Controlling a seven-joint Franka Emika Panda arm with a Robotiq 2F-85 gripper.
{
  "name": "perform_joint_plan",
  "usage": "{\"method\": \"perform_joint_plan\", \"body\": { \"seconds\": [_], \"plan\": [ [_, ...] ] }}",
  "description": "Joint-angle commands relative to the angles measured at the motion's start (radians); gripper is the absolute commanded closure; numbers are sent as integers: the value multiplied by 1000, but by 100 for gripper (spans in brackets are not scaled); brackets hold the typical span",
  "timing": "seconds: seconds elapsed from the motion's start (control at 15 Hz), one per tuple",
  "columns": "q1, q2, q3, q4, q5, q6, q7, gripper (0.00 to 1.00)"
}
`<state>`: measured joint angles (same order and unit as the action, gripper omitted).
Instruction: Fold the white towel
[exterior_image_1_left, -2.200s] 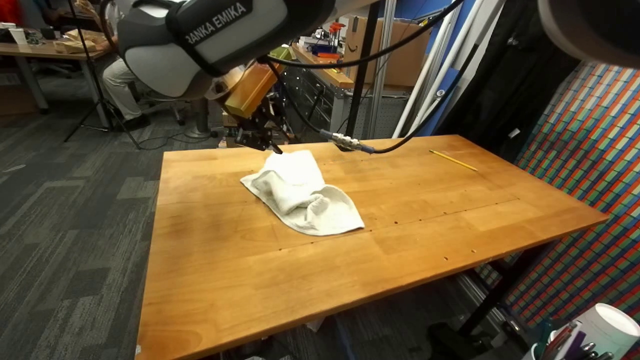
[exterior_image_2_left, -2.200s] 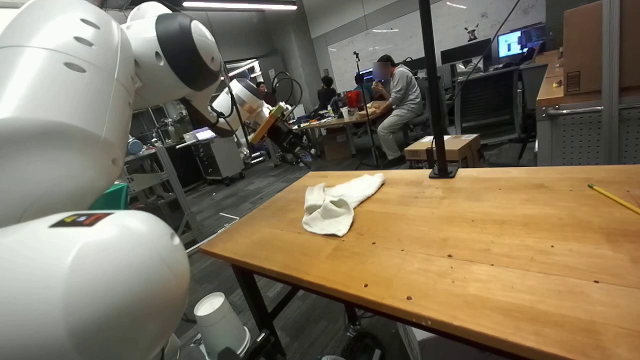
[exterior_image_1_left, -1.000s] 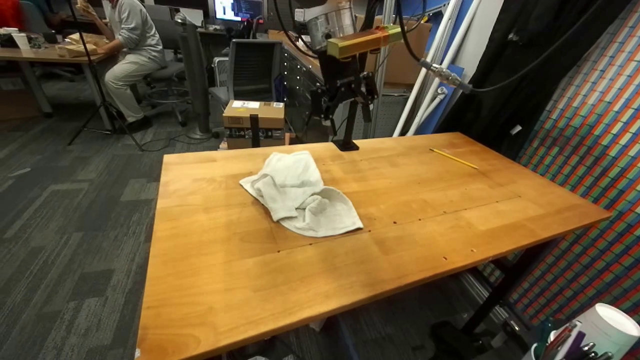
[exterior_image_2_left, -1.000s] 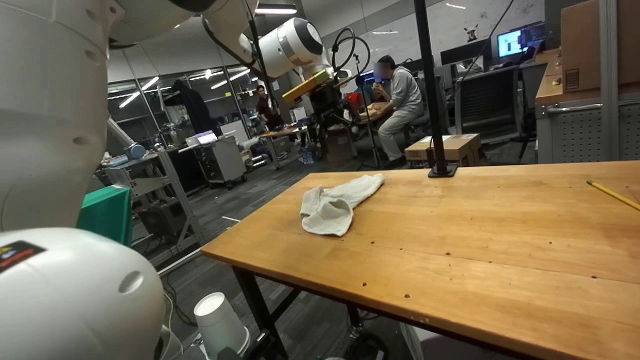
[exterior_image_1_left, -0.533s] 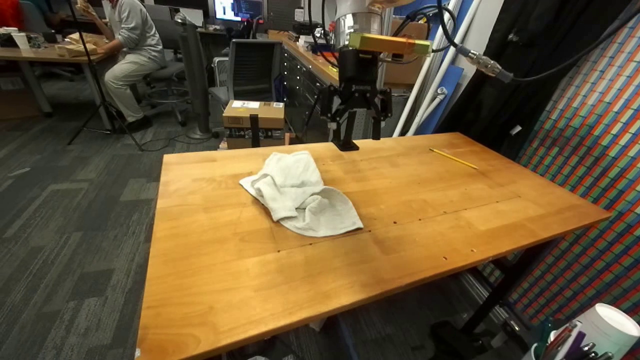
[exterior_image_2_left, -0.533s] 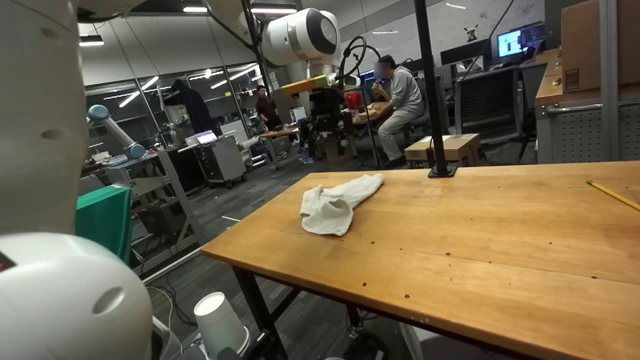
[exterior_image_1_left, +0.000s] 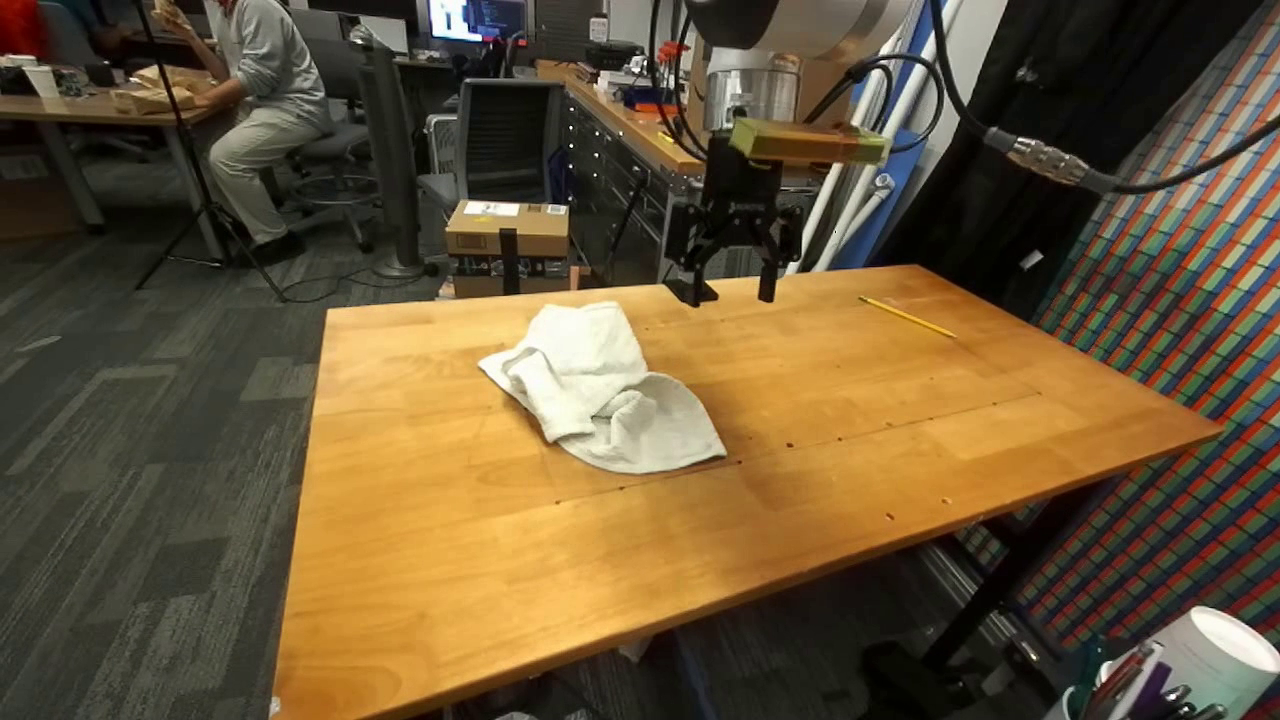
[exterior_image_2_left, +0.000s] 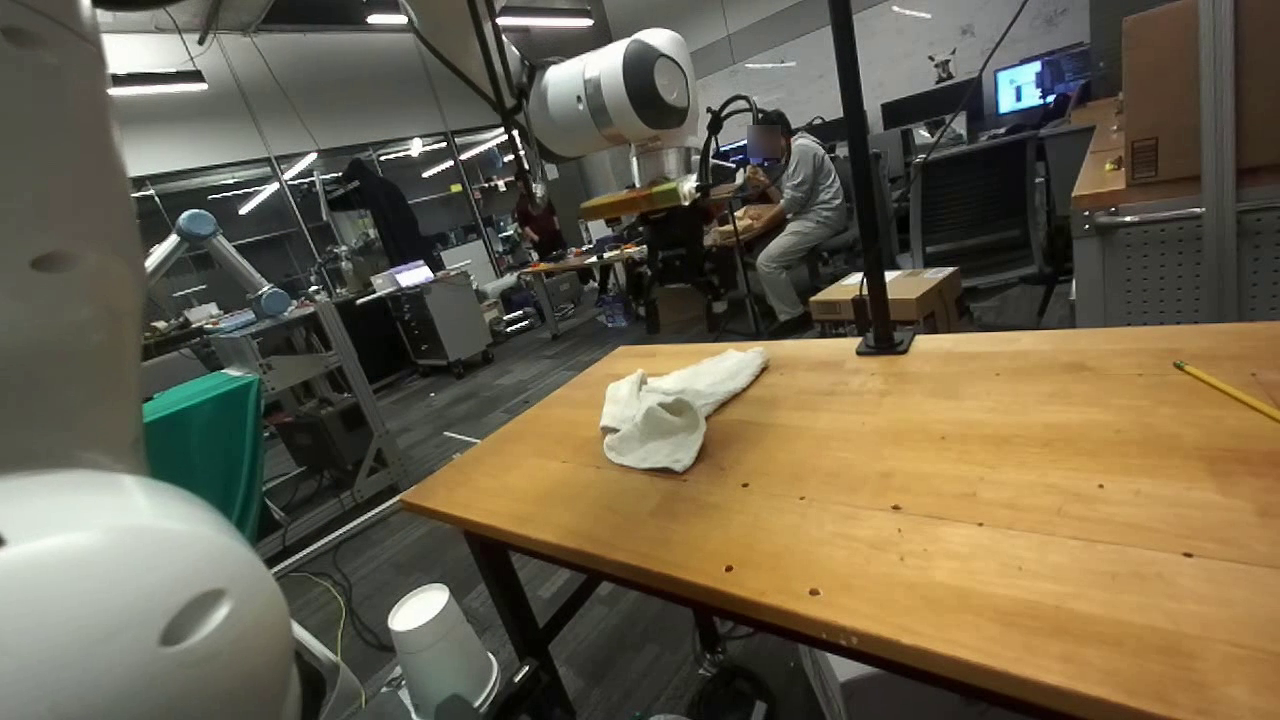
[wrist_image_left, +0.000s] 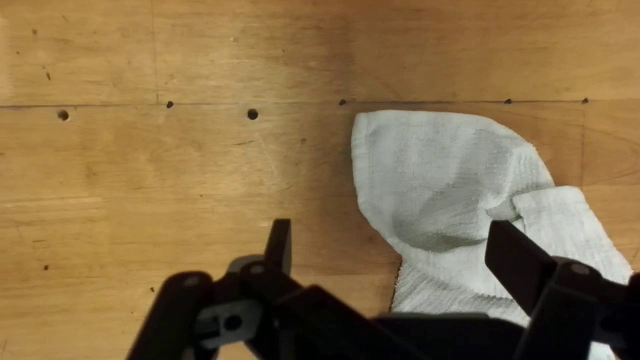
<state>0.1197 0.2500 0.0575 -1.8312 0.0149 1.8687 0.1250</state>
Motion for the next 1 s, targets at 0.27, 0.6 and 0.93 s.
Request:
{"method": "perform_joint_plan", "body": {
  "seconds": [0.27,0.6,0.93],
  "plan": [
    [-5,-100,5,-280,-68,311,-5,0],
    [-3,-122,9,-426,-64,414,-5,0],
    [6,-125,11,-519,-112,518,10,0]
  ]
}}
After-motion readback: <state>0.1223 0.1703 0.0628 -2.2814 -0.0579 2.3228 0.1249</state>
